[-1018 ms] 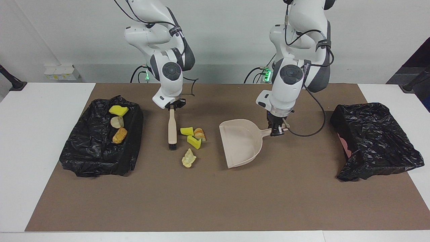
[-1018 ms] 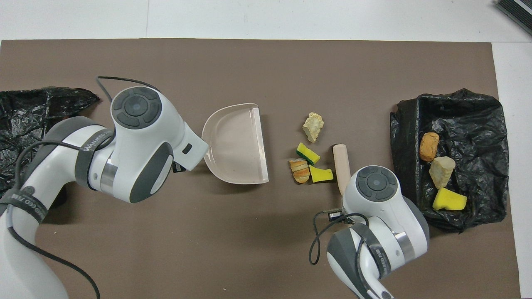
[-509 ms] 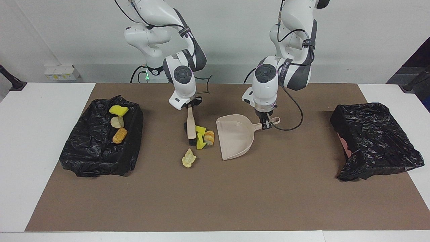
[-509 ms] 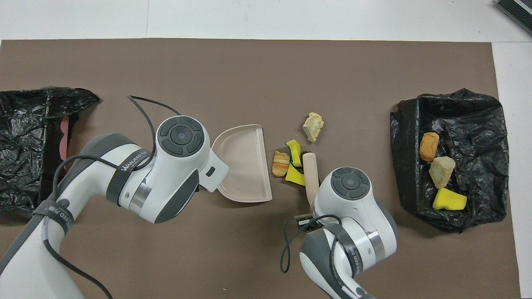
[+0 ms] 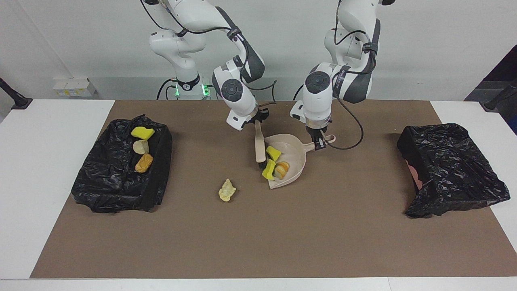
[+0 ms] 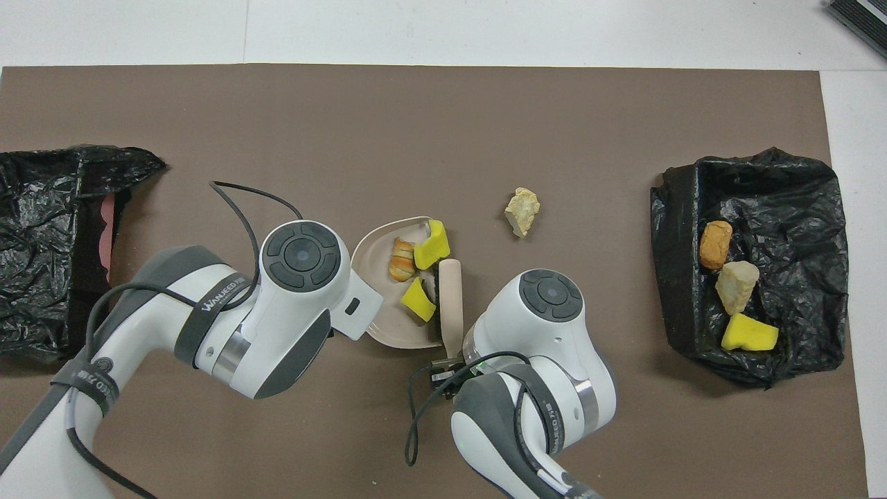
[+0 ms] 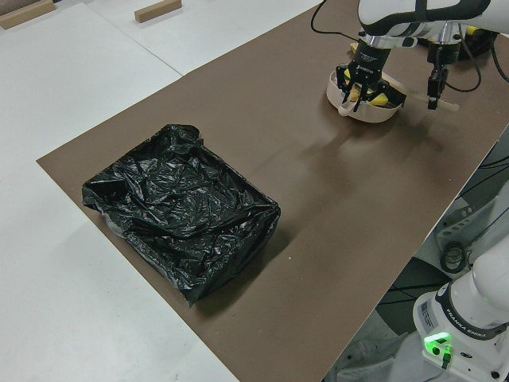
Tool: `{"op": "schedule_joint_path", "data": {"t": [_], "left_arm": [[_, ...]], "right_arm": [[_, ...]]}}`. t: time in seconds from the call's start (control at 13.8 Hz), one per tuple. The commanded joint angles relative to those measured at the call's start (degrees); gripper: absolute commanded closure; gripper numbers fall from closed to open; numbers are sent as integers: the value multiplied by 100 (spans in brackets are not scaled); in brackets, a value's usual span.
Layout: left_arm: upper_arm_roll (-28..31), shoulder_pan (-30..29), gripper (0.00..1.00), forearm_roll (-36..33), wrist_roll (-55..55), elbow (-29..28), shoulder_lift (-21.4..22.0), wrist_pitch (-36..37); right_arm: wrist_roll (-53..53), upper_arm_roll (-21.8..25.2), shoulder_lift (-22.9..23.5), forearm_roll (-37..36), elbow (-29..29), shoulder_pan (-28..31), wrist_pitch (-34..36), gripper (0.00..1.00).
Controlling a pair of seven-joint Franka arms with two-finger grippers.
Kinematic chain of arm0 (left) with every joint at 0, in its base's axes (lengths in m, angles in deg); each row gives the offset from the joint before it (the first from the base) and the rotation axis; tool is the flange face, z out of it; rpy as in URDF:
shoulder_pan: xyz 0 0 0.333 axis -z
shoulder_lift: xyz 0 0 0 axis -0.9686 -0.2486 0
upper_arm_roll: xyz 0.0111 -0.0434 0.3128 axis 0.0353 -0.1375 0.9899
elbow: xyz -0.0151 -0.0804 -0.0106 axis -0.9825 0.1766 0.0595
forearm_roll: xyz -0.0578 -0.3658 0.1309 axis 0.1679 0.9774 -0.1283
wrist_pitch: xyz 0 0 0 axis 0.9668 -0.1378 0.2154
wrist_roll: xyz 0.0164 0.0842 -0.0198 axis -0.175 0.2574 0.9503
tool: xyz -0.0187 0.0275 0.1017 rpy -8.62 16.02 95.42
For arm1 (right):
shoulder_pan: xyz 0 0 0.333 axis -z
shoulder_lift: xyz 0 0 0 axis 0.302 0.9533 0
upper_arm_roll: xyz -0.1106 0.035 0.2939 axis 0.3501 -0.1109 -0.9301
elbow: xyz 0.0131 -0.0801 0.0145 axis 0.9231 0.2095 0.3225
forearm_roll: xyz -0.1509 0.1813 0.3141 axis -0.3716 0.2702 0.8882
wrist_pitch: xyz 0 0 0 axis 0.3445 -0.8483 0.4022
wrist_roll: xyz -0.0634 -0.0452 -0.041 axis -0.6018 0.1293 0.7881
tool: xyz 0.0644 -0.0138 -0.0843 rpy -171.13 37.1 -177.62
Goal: Sweep and dump trash in bin
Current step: 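Sweep debris in with the right gripper while the left gripper holds the dustpan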
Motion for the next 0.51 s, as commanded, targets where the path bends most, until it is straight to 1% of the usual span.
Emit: {"op": "schedule_joint_path", "data": {"t": [0.0, 0.07, 0.15, 0.29, 0.36, 0.44], "left_arm": [[72, 61, 100, -111, -124, -468, 257, -486], [72, 52, 100, -102, -124, -477, 266, -479], [72, 52, 100, -102, -132, -495, 266, -479], [72, 52, 100, -93, -228, -504, 274, -435], [72, 52, 100, -93, -534, -521, 300, -417], [72, 61, 100, -93, -806, -530, 301, -408]], "right_arm": [[-11, 18, -486, 64, -212, 96, 536, 100], [-12, 97, -776, -129, -220, 175, 861, 100], [66, 298, -892, -583, -264, 202, 1107, 100], [477, 431, -832, -1734, -352, 228, 1207, 100], [872, 571, -744, -2087, -413, 263, 1241, 100], [1163, 859, -500, -2569, -640, 272, 1242, 100]]}}
